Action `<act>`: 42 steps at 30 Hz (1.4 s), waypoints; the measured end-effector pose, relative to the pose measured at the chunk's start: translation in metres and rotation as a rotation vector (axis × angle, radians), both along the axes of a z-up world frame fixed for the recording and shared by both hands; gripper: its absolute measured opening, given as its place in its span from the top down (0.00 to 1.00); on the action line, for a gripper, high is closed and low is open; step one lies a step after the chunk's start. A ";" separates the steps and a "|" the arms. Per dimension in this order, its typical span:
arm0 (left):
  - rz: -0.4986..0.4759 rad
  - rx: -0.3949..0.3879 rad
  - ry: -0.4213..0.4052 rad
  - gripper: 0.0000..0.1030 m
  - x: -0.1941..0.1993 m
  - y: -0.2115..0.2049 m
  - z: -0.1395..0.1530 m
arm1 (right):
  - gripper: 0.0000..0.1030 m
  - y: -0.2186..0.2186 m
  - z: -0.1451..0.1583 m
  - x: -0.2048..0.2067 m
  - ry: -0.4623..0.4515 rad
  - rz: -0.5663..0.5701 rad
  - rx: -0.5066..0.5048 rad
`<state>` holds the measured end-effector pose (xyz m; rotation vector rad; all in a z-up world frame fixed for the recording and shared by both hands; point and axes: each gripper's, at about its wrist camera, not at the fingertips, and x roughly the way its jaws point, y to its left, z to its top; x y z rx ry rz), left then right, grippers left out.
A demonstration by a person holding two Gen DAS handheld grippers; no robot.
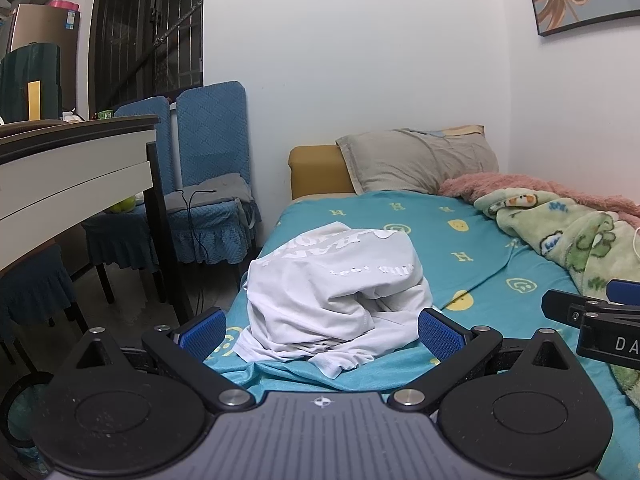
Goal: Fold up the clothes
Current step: 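Move both grippers toward the crumpled white T-shirt on the bed, then grasp the white T-shirt with the left gripper and lift it up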
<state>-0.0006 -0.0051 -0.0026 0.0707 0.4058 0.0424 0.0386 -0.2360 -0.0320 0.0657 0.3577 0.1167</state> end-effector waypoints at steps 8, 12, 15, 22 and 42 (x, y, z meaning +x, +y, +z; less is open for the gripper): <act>0.007 -0.001 0.026 0.00 0.004 0.003 -0.001 | 0.17 -0.002 0.001 0.000 0.001 -0.009 0.009; -0.001 0.011 0.041 0.00 0.005 0.001 -0.004 | 0.17 -0.003 0.002 0.001 0.001 -0.014 0.013; -0.022 0.019 0.047 0.00 0.007 -0.002 -0.006 | 0.17 -0.006 0.004 0.005 -0.001 -0.023 0.023; -0.070 0.059 0.116 0.00 0.039 -0.016 -0.015 | 0.17 -0.024 0.021 0.038 -0.022 -0.086 0.087; -0.072 0.151 0.338 0.55 0.243 -0.037 -0.140 | 0.17 -0.058 -0.027 0.127 0.052 -0.231 0.165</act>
